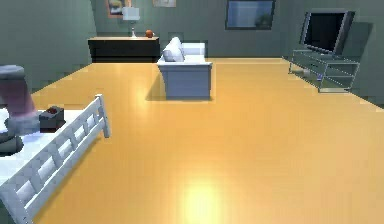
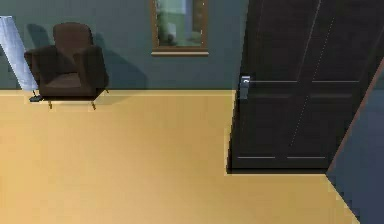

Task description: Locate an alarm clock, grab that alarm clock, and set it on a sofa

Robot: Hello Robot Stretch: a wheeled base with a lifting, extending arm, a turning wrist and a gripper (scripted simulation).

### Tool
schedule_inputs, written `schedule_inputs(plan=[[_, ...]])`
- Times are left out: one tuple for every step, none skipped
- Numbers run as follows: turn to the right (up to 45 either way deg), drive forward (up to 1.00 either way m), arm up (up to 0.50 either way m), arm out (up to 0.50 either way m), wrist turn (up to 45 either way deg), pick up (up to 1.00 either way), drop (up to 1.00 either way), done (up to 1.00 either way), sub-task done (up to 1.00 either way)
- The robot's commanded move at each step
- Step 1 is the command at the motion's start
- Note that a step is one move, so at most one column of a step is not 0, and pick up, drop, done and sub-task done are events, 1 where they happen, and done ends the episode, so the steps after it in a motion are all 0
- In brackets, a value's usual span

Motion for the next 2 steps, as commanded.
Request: schedule_inputs(plan=[[-21.0,0.0,0.0,0.0,0.0,0.0,0.0,0.0,0.0],[0.0,1.0,0.0,0.0,0.0,0.0,0.0,0.0,0.0]])
